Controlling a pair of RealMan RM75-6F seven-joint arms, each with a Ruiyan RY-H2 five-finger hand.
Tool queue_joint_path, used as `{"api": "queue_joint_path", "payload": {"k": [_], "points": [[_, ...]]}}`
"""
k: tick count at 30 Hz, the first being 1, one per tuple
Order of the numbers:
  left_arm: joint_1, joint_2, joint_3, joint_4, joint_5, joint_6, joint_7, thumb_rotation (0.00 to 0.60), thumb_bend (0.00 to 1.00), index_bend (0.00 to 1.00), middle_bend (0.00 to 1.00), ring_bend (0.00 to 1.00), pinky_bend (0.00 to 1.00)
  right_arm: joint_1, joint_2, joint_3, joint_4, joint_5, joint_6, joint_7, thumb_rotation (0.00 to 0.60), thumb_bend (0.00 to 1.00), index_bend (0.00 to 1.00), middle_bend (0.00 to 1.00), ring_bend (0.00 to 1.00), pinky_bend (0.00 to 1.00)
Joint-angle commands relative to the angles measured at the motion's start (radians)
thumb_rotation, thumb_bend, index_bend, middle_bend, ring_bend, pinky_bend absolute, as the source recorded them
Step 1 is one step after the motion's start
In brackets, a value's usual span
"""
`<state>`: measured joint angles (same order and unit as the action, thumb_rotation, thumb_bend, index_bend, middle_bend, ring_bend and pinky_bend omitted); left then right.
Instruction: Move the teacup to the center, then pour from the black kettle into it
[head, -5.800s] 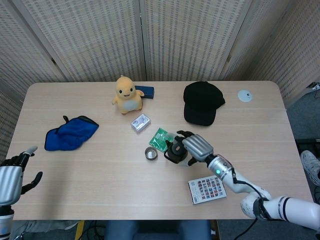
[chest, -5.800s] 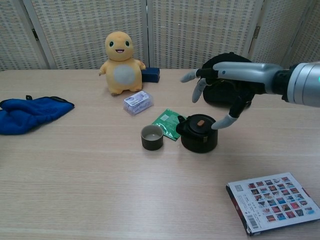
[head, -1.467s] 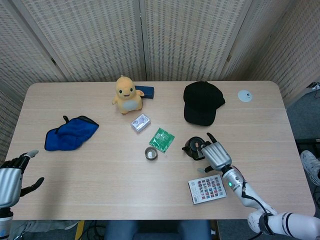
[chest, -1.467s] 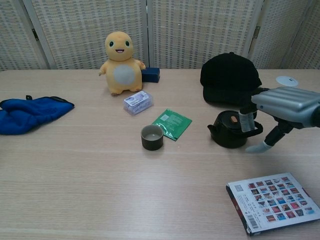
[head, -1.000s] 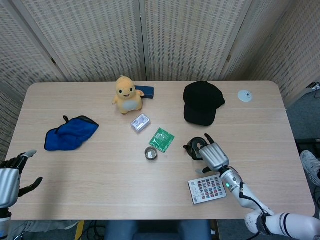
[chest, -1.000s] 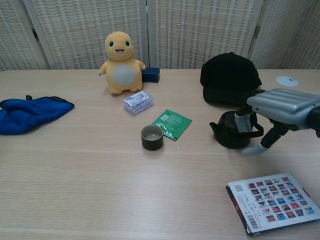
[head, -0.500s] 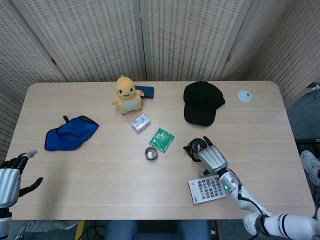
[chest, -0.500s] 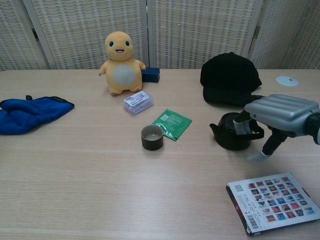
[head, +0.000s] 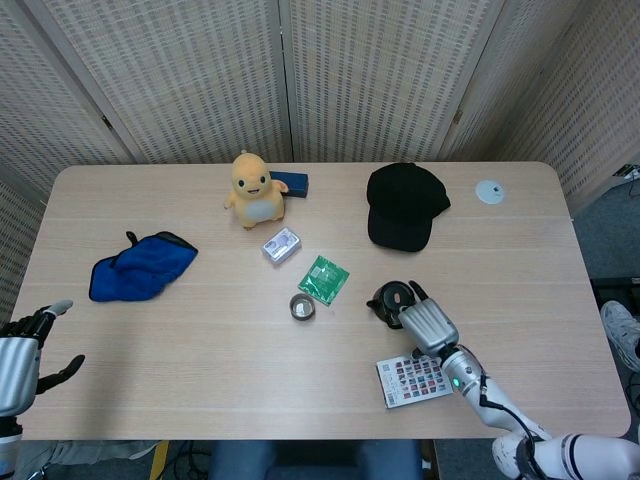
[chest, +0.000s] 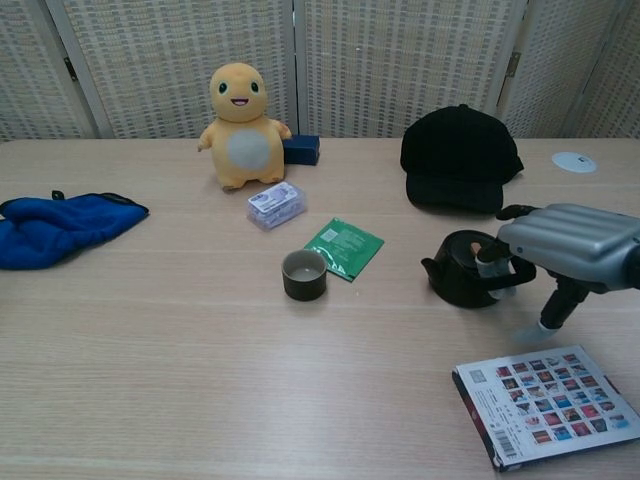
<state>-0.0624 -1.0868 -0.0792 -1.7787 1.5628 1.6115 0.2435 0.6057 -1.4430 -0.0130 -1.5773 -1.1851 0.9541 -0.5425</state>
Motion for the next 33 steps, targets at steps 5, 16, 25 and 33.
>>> {"api": "queue_joint_path", "payload": {"k": [5,16,25,33], "points": [[0.001,0.002,0.0,0.001,-0.002,0.0,-0.003,0.598,0.17,0.24,0.32,0.41,0.44,-0.012,0.005,-0.015,-0.003,-0.013,0.002,0.008,0.523,0.0,0.49,0.51,0.45,0.0],[0.006,0.008,0.001,-0.002,0.001,0.008,-0.006,0.596,0.16,0.24,0.32,0.41,0.44,-0.029,0.029,-0.017,0.008,-0.086,-0.012,0.171,0.493,0.0,0.6,0.56,0.48,0.0],[0.008,0.01,0.001,-0.004,0.0,0.008,-0.004,0.539,0.16,0.24,0.31,0.41,0.44,-0.028,0.022,-0.011,0.028,-0.073,-0.041,0.198,0.483,0.0,0.71,0.69,0.6,0.0],[0.008,0.012,-0.001,-0.005,0.001,0.01,-0.003,0.541,0.16,0.24,0.31,0.41,0.44,-0.019,0.033,0.0,0.013,-0.063,-0.059,0.197,0.483,0.0,0.76,0.73,0.64,0.0]]}}
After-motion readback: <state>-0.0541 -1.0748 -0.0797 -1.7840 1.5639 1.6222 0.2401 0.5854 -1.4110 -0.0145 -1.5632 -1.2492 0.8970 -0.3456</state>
